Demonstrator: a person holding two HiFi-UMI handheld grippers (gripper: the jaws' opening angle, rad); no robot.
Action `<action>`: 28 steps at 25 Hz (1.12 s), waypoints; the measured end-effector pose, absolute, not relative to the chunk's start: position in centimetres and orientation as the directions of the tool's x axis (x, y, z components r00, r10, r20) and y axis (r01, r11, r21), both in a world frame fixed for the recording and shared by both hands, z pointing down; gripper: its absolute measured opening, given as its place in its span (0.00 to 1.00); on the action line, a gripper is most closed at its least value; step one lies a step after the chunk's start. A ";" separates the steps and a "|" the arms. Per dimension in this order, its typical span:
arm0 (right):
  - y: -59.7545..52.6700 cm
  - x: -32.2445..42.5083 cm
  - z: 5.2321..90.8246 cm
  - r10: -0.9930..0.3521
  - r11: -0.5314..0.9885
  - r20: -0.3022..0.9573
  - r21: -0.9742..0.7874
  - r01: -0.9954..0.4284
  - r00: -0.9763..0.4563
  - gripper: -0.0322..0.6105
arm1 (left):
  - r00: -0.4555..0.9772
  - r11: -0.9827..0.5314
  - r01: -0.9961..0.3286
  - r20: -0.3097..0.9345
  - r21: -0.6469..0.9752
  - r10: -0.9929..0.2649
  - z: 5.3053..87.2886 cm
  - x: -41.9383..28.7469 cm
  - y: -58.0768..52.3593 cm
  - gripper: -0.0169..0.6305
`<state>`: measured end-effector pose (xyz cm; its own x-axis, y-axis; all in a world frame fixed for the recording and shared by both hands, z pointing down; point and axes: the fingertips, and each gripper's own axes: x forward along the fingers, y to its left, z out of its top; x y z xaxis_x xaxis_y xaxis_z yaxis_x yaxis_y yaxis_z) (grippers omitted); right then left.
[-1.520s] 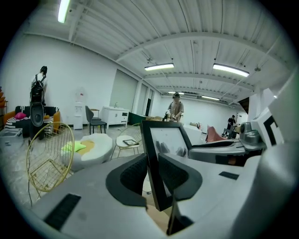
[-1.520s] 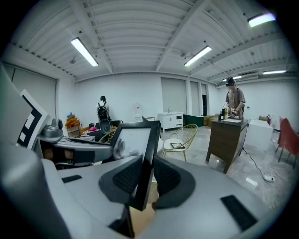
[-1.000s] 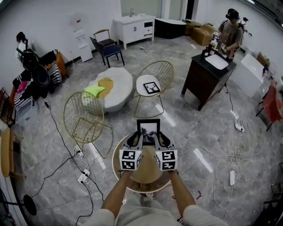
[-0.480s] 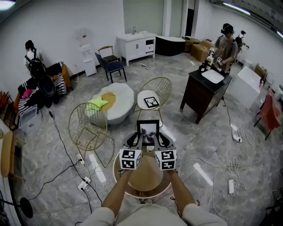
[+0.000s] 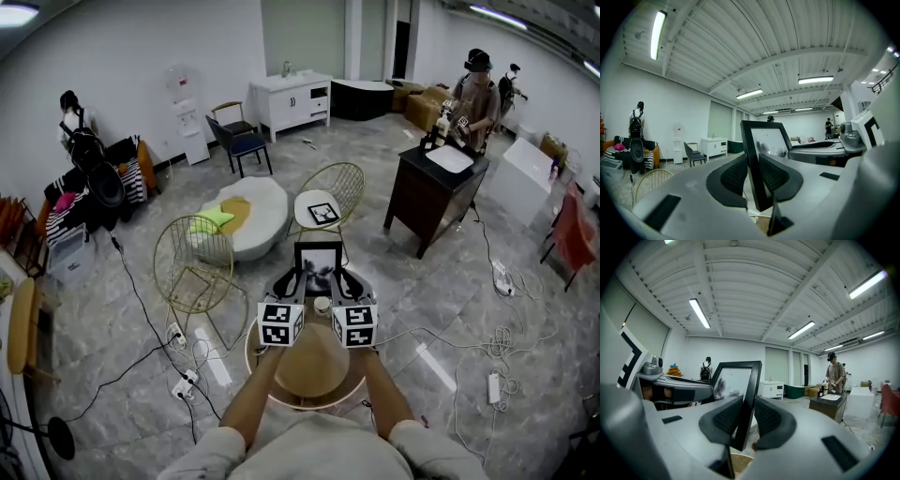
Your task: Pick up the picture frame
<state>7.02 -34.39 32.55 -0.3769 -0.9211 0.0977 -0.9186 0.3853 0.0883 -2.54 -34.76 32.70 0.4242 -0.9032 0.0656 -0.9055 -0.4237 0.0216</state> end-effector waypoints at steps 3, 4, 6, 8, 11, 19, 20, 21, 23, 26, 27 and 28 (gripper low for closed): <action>-33.6 7.1 32.4 -0.920 0.388 0.093 0.091 -0.917 -0.380 0.17 | 0.425 -0.425 -0.905 0.061 0.017 -0.903 32.7 -2.4 -33.9 0.15; -33.3 7.1 32.4 -0.919 0.390 0.092 0.092 -0.916 -0.383 0.17 | 0.425 -0.424 -0.905 0.061 0.016 -0.903 32.7 -2.5 -33.6 0.15; -32.9 7.1 32.5 -0.918 0.394 0.091 0.095 -0.914 -0.386 0.17 | 0.423 -0.422 -0.906 0.060 0.019 -0.904 32.8 -2.4 -33.3 0.15; -32.6 7.2 32.6 -0.918 0.394 0.090 0.095 -0.914 -0.386 0.17 | 0.422 -0.421 -0.907 0.062 0.022 -0.905 32.9 -2.3 -33.0 0.15; -32.3 7.3 32.8 -0.918 0.394 0.095 0.098 -0.914 -0.386 0.17 | 0.421 -0.421 -0.907 0.066 0.020 -0.905 33.1 -2.3 -32.7 0.15; -31.6 7.0 33.3 -0.913 0.404 0.098 0.098 -0.909 -0.396 0.17 | 0.414 -0.414 -0.910 0.067 0.016 -0.908 33.6 -2.5 -31.8 0.15; -31.6 7.0 33.3 -0.913 0.405 0.099 0.098 -0.909 -0.396 0.17 | 0.413 -0.413 -0.911 0.069 0.016 -0.908 33.6 -2.5 -31.8 0.15; -31.6 7.0 33.3 -0.913 0.405 0.101 0.099 -0.909 -0.396 0.17 | 0.412 -0.412 -0.911 0.071 0.016 -0.909 33.6 -2.5 -31.8 0.15; -31.7 7.1 33.3 -0.912 0.407 0.103 0.100 -0.908 -0.397 0.17 | 0.411 -0.410 -0.912 0.073 0.020 -0.909 33.6 -2.4 -31.9 0.15; -31.7 7.1 33.4 -0.912 0.407 0.104 0.099 -0.908 -0.398 0.17 | 0.412 -0.412 -0.911 0.077 0.021 -0.908 33.9 -2.4 -31.8 0.15; -31.7 7.2 33.5 -0.911 0.408 0.105 0.099 -0.908 -0.398 0.17 | 0.412 -0.412 -0.911 0.078 0.020 -0.908 33.9 -2.3 -31.8 0.15; -31.7 7.2 33.5 -0.911 0.408 0.106 0.100 -0.907 -0.398 0.17 | 0.411 -0.411 -0.911 0.077 0.018 -0.908 33.9 -2.3 -31.8 0.15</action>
